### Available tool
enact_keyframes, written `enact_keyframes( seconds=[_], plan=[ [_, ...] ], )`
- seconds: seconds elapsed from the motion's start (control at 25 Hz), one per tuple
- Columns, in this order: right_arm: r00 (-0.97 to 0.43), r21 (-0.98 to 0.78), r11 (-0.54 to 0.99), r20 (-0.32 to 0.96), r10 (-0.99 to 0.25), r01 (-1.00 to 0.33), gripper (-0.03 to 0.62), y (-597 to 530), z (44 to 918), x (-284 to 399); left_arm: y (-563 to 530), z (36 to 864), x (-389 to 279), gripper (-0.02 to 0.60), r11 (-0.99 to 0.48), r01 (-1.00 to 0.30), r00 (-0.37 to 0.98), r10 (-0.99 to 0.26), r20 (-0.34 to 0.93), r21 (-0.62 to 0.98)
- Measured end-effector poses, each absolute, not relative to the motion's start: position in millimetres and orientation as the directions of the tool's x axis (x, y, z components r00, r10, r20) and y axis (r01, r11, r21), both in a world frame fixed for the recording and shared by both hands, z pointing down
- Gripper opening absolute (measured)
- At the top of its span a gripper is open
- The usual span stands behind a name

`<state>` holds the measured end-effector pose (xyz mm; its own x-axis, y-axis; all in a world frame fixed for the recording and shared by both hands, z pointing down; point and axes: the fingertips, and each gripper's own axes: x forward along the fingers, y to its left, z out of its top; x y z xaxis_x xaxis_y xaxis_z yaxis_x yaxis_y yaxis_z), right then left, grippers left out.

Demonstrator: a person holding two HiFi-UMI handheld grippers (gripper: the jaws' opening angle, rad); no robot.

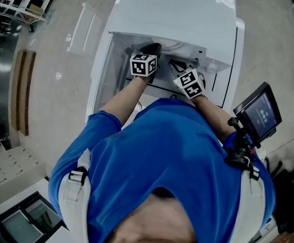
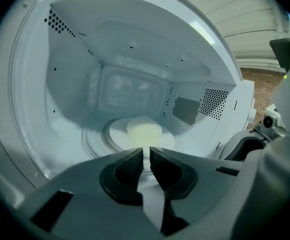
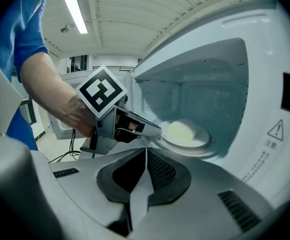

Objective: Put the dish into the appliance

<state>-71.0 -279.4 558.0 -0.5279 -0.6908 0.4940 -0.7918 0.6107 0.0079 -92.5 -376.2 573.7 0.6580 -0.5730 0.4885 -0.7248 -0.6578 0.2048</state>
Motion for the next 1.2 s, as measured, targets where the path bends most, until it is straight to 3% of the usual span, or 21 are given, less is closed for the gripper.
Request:
enact_keyframes(
  seconds=[0.92, 1.0, 1.2],
  plan=[
    [-0.48, -0.031, 0.52, 0.435, -0.762, -0.854, 0.003, -226.8, 529.7, -69.2, -288.2, 527.8, -123.3, 0.048, -0.665, -0.688, 0.723, -0.595, 0.352, 0.289],
    [-0.478, -0.046, 0.51, 0.429, -0.766, -0.859, 0.003, -226.3, 525.3, -67.9, -282.9, 521.4, -125.9, 0.011, -0.661, -0.688, 0.725, -0.6, 0.338, 0.301],
    [-0.481, -0.086, 0.492, 0.407, -0.776, -0.866, 0.003, -223.7, 517.1, -63.4, -269.6, 510.4, -127.2, 0.008, -0.665, -0.671, 0.742, -0.597, 0.305, 0.329]
  ],
)
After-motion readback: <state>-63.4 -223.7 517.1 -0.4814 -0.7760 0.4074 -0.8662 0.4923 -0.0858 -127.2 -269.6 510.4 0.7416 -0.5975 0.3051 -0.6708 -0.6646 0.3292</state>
